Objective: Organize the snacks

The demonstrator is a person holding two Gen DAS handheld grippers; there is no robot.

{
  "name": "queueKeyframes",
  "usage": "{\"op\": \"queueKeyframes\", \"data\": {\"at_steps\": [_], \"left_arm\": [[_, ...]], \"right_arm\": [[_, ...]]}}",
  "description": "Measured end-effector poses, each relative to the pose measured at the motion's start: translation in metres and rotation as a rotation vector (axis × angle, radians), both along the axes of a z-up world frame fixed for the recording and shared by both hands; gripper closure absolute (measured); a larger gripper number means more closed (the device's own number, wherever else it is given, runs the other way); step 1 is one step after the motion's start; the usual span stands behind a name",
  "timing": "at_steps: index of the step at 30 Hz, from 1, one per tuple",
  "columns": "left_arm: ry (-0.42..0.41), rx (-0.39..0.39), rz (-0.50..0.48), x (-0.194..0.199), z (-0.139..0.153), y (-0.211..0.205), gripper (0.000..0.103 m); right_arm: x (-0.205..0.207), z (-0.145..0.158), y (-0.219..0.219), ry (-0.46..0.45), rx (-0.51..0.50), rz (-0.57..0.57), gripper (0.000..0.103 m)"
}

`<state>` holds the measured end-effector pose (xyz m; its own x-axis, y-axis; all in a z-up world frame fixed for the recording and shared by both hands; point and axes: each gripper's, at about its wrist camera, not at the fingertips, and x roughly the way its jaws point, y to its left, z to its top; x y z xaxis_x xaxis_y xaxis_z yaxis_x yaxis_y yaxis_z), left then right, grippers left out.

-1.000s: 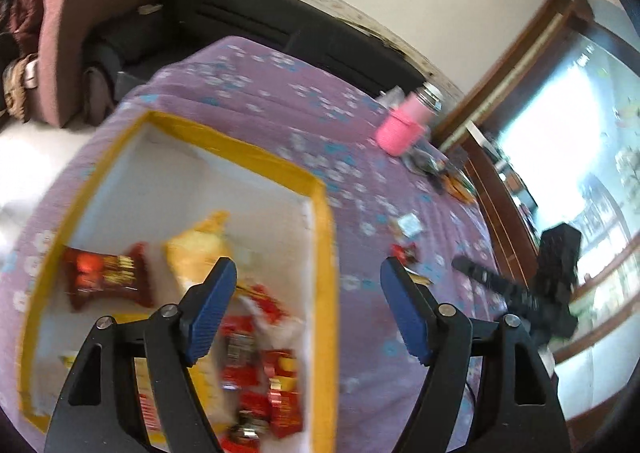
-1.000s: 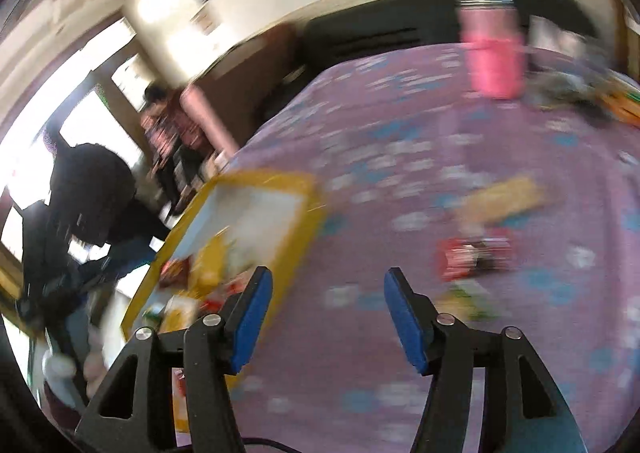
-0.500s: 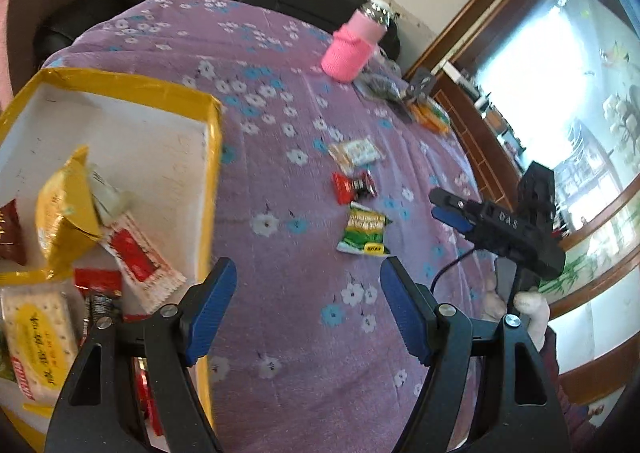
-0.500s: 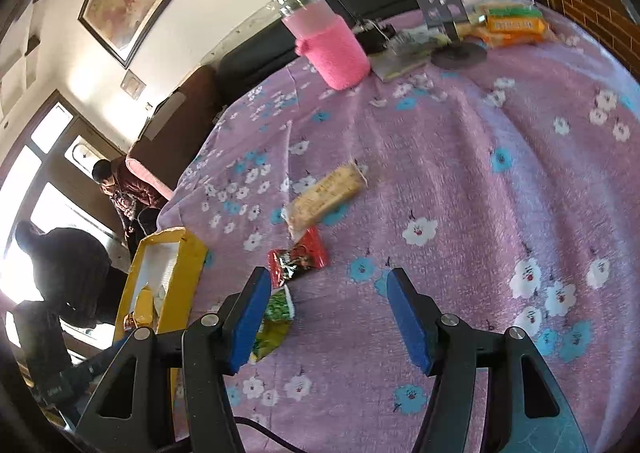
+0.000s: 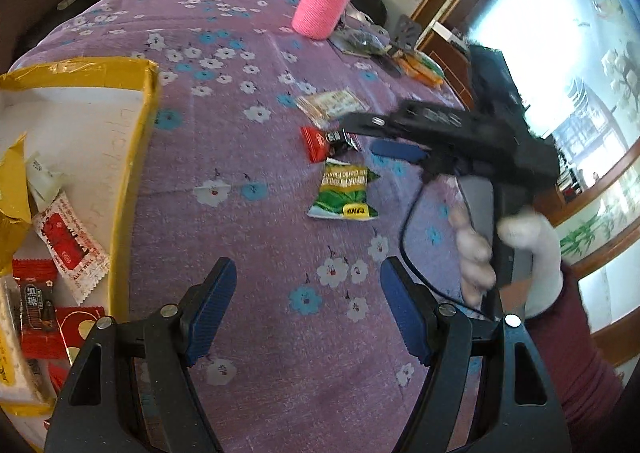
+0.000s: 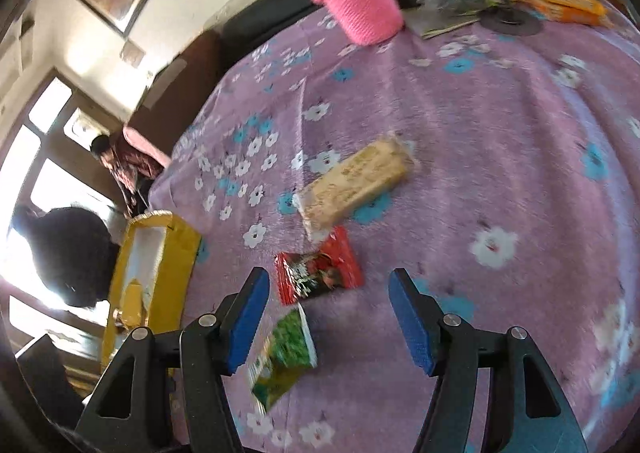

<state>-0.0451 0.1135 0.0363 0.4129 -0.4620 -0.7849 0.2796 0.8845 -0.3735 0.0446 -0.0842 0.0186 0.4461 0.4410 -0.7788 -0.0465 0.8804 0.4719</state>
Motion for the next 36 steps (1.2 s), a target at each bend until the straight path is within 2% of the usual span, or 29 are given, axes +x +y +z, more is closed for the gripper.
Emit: {"op": "queueKeyframes", "data": {"at_steps": [5, 8, 9, 10, 11, 12, 16, 23, 29, 35, 36], "left_arm": [[0.001, 0.01, -0.002, -0.002, -0.005, -0.003, 0.029], [0.009, 0.004, 0.003, -0.002, -0.007, -0.002, 0.029], [0.011, 0.002, 0.005, -0.002, -0.007, -0.002, 0.029], [0.011, 0.0, 0.005, -0.003, -0.007, -0.002, 0.029], [0.01, -0.003, 0.006, -0.004, -0.007, -0.001, 0.029], [0.008, -0.004, 0.007, -0.005, -0.006, 0.0, 0.029], [0.007, -0.007, 0.014, -0.004, -0.006, 0.003, 0.029], [0.004, 0.017, 0.007, 0.009, -0.008, -0.016, 0.029], [-0.051, 0.103, -0.019, 0.034, -0.01, -0.052, 0.029], [-0.054, 0.209, -0.015, 0.059, -0.026, -0.074, 0.029], [-0.074, 0.23, -0.017, 0.06, -0.026, -0.078, 0.029]], "right_arm": [[0.015, -0.002, 0.029, 0.019, -0.126, 0.032, 0.035], [0.018, -0.001, 0.046, 0.006, -0.244, 0.057, 0.035], [0.017, -0.001, 0.054, -0.004, -0.313, 0.076, 0.042], [0.014, -0.001, 0.058, -0.014, -0.355, 0.085, 0.061], [0.012, -0.001, 0.06, -0.023, -0.374, 0.101, 0.068], [0.009, -0.001, 0.06, -0.025, -0.363, 0.111, 0.073], [-0.004, 0.001, 0.038, -0.042, -0.318, 0.08, 0.074], [-0.029, 0.014, -0.028, -0.091, -0.104, -0.045, 0.073], [-0.036, 0.005, -0.046, -0.099, 0.0, -0.069, 0.073], [-0.036, 0.004, -0.051, -0.11, 0.016, -0.065, 0.072], [-0.036, 0.004, -0.051, -0.115, 0.01, -0.067, 0.072]]}}
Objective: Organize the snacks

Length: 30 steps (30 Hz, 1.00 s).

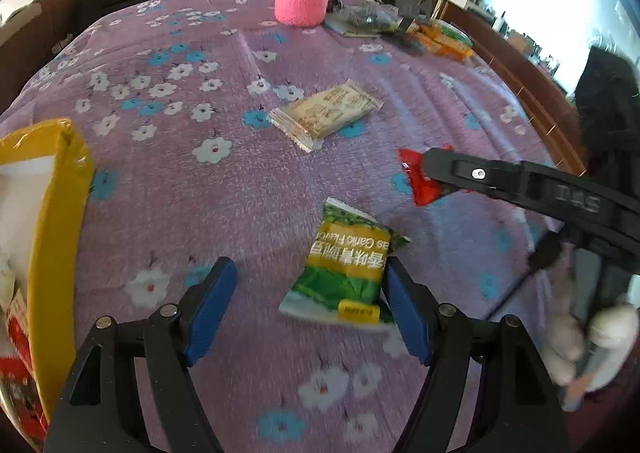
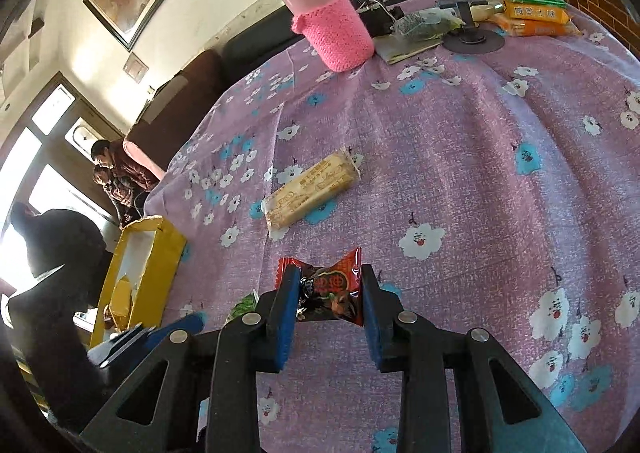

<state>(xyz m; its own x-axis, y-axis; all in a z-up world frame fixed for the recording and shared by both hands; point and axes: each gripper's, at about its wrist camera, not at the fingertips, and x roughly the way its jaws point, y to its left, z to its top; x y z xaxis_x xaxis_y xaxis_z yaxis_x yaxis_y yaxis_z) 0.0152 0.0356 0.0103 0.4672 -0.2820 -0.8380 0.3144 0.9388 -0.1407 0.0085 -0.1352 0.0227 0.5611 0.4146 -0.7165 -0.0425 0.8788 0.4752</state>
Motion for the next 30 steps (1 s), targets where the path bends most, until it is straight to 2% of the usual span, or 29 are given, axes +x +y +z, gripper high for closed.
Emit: {"op": "queueKeyframes", "data": {"at_steps": [5, 6, 7, 9, 16, 22, 30], "left_arm": [[-0.052, 0.104, -0.056, -0.001, -0.004, -0.023, 0.029], [-0.066, 0.118, -0.065, -0.004, -0.004, -0.026, 0.038], [-0.08, 0.121, -0.074, -0.006, -0.004, -0.027, 0.055], [-0.079, 0.102, -0.079, -0.009, -0.001, -0.026, 0.069], [-0.108, 0.032, -0.027, -0.015, 0.017, -0.006, 0.069], [-0.131, -0.035, 0.038, -0.035, 0.038, 0.024, 0.069], [-0.15, -0.161, 0.265, -0.076, 0.057, 0.12, 0.068]], "right_arm": [[-0.002, 0.0, -0.001, -0.009, 0.001, -0.002, 0.072], [-0.001, 0.0, -0.001, -0.009, -0.001, -0.004, 0.072], [-0.001, -0.001, -0.001, -0.008, -0.002, -0.006, 0.072], [-0.001, -0.002, -0.001, -0.007, -0.002, -0.011, 0.072], [-0.002, -0.003, 0.002, -0.015, -0.021, -0.012, 0.072], [-0.005, 0.002, 0.005, -0.043, -0.03, -0.003, 0.072], [-0.011, 0.006, 0.016, -0.072, -0.023, 0.028, 0.073]]}}
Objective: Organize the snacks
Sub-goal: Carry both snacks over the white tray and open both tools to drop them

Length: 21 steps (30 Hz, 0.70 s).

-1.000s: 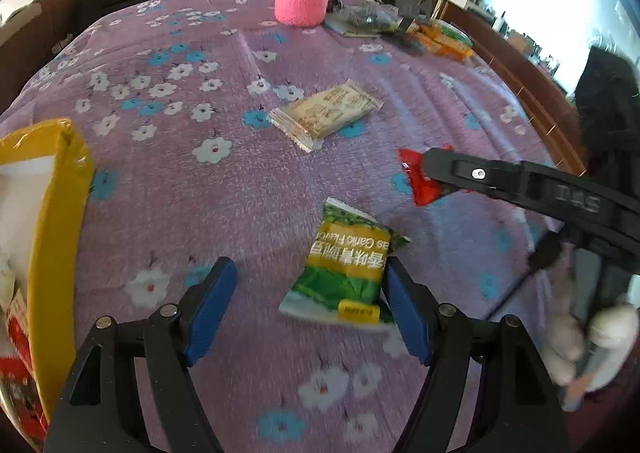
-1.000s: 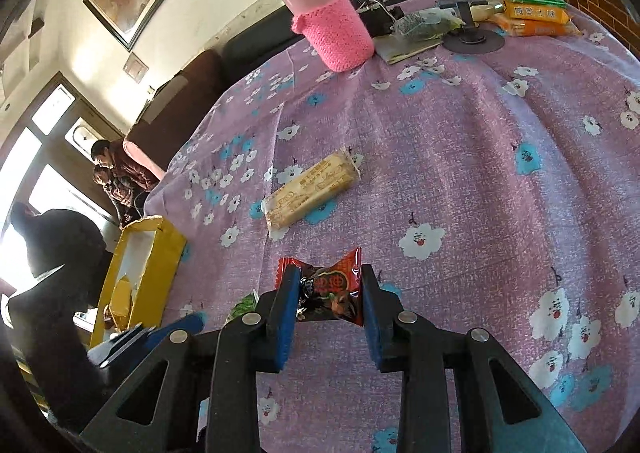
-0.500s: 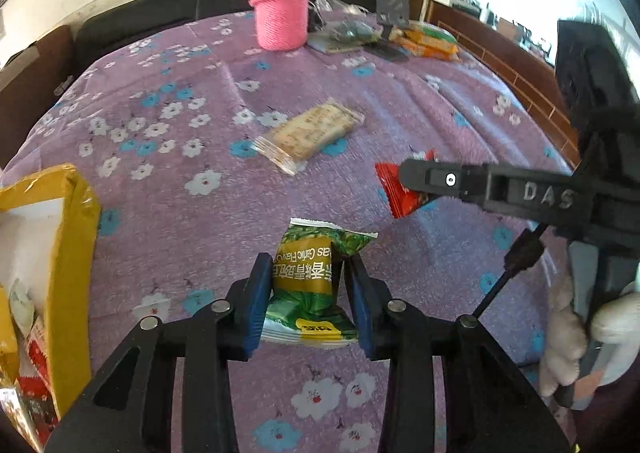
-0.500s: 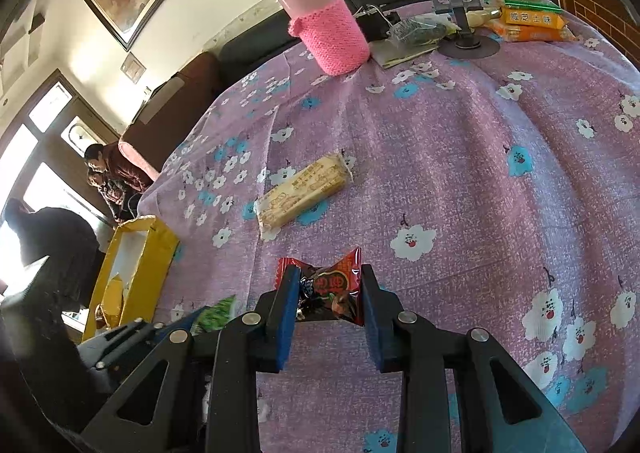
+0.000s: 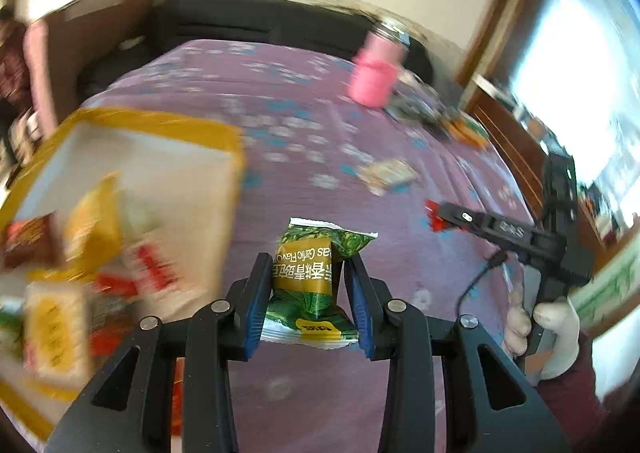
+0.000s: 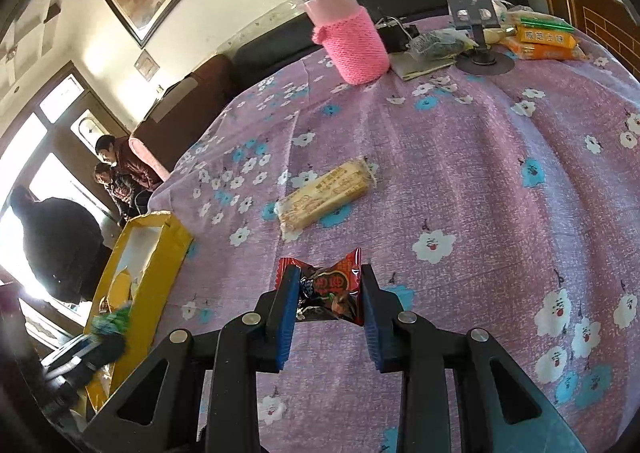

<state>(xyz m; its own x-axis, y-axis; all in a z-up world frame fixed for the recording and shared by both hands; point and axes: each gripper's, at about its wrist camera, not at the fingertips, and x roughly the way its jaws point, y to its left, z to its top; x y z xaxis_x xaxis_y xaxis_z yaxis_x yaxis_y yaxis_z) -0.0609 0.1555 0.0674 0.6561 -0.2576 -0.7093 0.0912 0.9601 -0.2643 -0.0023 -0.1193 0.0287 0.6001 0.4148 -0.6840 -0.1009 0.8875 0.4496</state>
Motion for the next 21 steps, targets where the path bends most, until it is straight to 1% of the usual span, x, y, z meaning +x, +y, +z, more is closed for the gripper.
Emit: {"op": "queueKeyframes", "data": {"at_steps": [4, 8, 12, 17, 21], "left_arm": [[0.002, -0.012, 0.121, -0.012, 0.004, 0.054, 0.068], [-0.001, -0.037, 0.191, -0.018, 0.004, 0.091, 0.068], [0.01, -0.046, 0.207, -0.012, 0.003, 0.111, 0.068], [0.028, -0.005, 0.201, 0.011, 0.003, 0.128, 0.068], [0.07, -0.03, 0.213, 0.035, -0.006, 0.152, 0.068]], "right_arm": [[-0.005, 0.008, 0.013, -0.006, 0.0, 0.021, 0.073], [-0.017, 0.025, 0.043, -0.023, 0.0, 0.09, 0.073], [-0.02, 0.041, 0.087, -0.022, -0.007, 0.182, 0.073], [-0.017, 0.054, 0.147, -0.004, -0.027, 0.295, 0.073], [-0.017, 0.058, 0.197, 0.011, -0.063, 0.377, 0.073]]}}
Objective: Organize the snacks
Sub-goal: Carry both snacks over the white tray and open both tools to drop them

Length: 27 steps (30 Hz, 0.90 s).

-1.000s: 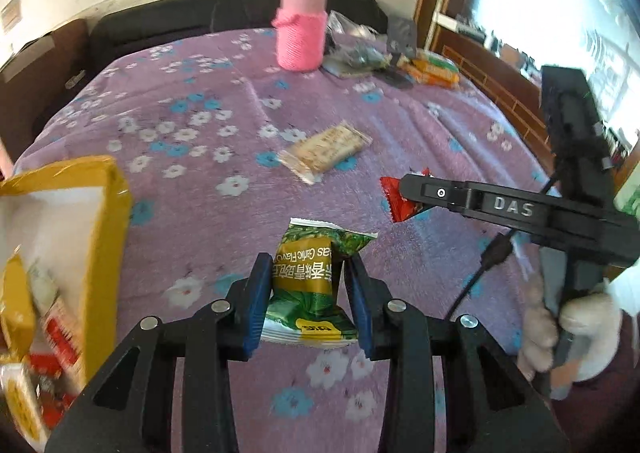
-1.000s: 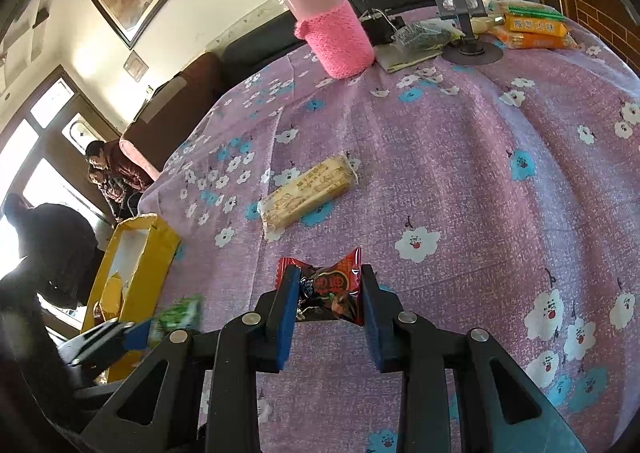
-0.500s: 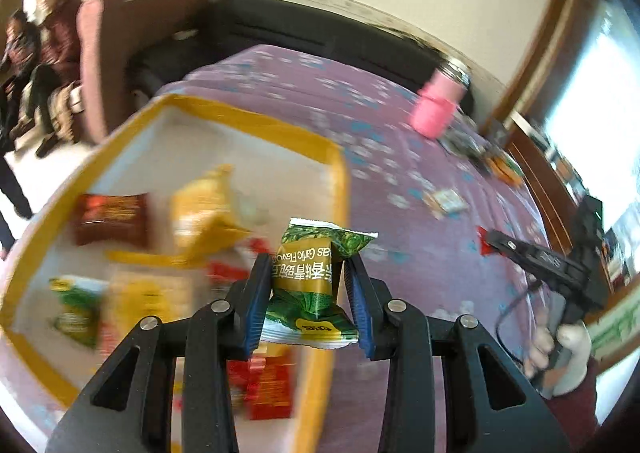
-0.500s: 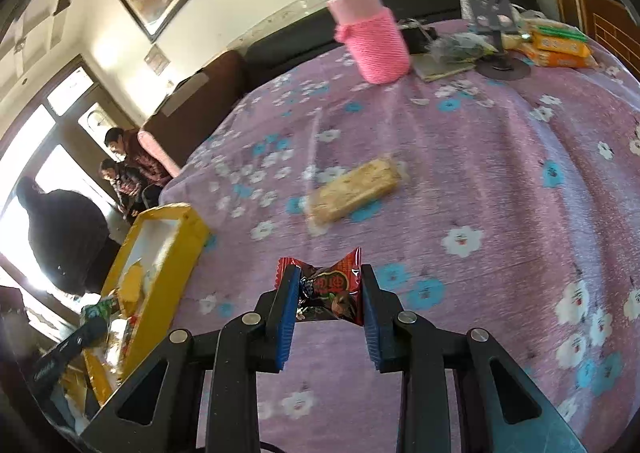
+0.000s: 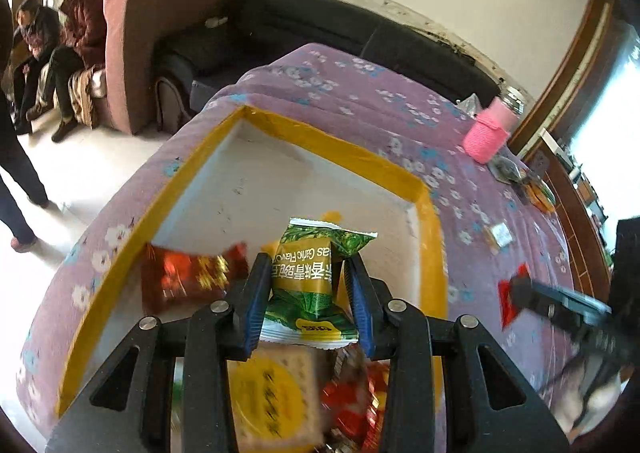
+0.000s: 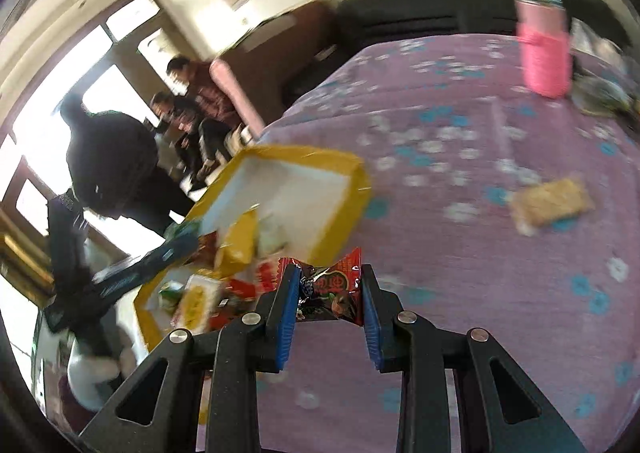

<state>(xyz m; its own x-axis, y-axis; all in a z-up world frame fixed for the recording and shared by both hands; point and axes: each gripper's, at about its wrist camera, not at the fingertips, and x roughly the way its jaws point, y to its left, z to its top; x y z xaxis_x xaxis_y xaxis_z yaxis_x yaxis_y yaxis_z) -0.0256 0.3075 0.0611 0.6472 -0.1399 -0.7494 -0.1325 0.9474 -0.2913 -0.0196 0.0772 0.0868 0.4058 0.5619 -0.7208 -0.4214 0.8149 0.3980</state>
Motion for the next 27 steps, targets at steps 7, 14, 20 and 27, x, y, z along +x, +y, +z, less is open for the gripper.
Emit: {"op": "queueKeyframes", "data": {"at_steps": [7, 14, 20, 27], "left_arm": [[0.041, -0.049, 0.003, 0.021, -0.018, 0.017, 0.067], [-0.006, -0.059, 0.021, 0.006, -0.008, 0.024, 0.054], [-0.07, 0.157, 0.194, -0.024, 0.019, 0.013, 0.025], [-0.055, 0.254, 0.286, -0.057, 0.035, -0.014, 0.024]], "right_arm": [[0.011, -0.027, 0.075, 0.05, -0.088, 0.074, 0.073], [0.013, -0.038, 0.096, 0.028, -0.114, 0.063, 0.063], [0.001, -0.023, 0.071, -0.02, -0.079, 0.015, 0.053], [-0.02, -0.022, 0.02, -0.021, -0.045, -0.06, 0.051]]}}
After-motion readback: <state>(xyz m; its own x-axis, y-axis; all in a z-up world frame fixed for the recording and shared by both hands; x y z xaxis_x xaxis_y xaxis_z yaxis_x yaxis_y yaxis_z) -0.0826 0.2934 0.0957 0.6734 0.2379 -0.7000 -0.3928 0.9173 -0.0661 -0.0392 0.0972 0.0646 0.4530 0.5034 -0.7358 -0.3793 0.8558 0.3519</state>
